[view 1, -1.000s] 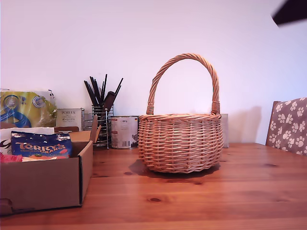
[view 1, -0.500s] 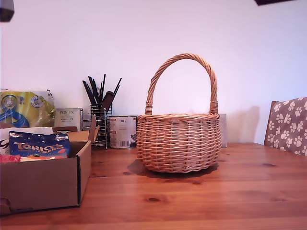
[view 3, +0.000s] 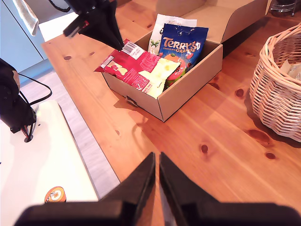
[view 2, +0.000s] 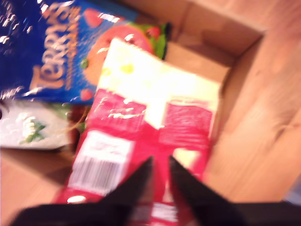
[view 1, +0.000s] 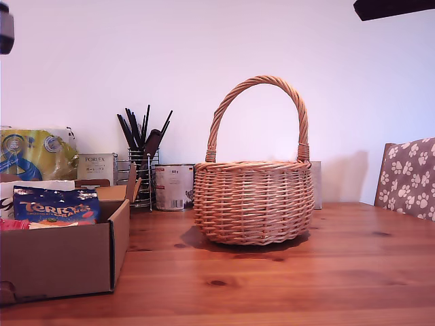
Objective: Move the bags of Easter eggs from the cardboard box on the left into the woven basket on the right side.
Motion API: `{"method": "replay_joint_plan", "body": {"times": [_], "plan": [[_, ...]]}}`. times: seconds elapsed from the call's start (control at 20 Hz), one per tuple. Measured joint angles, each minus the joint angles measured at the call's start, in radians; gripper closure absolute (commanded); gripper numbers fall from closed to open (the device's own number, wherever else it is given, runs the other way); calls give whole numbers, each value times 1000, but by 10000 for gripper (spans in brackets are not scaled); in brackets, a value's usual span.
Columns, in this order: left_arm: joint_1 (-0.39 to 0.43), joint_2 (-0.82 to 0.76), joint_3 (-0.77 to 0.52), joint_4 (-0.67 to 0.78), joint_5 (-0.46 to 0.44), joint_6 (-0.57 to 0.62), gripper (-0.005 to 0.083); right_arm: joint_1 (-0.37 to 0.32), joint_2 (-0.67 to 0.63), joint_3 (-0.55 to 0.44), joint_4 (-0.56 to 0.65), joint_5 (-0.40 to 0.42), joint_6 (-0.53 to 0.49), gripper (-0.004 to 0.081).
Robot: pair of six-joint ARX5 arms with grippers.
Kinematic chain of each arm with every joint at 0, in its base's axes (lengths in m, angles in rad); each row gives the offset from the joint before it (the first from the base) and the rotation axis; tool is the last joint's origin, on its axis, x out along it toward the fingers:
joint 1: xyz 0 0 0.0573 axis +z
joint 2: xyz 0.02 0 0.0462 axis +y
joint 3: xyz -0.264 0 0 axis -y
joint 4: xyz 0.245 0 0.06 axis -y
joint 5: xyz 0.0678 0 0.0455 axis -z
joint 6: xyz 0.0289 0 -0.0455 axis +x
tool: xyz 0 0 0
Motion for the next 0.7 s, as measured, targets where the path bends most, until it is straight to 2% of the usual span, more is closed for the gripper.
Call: {"method": "replay_joint_plan", "body": {"times": [0.15, 0.35, 0.5, 0.7], "plan": [[2, 3, 16, 62, -51, 28, 220, 0, 0, 0, 0, 0, 0, 783], [13, 16, 21, 68, -60, 46, 220, 0, 1, 0, 18, 0, 0, 783], [19, 93, 22, 68, -61, 57, 220, 0, 1, 0, 87, 0, 16, 783], [19, 189, 22, 72, -63, 66, 221, 0, 3, 0, 94, 0, 22, 783]]}}
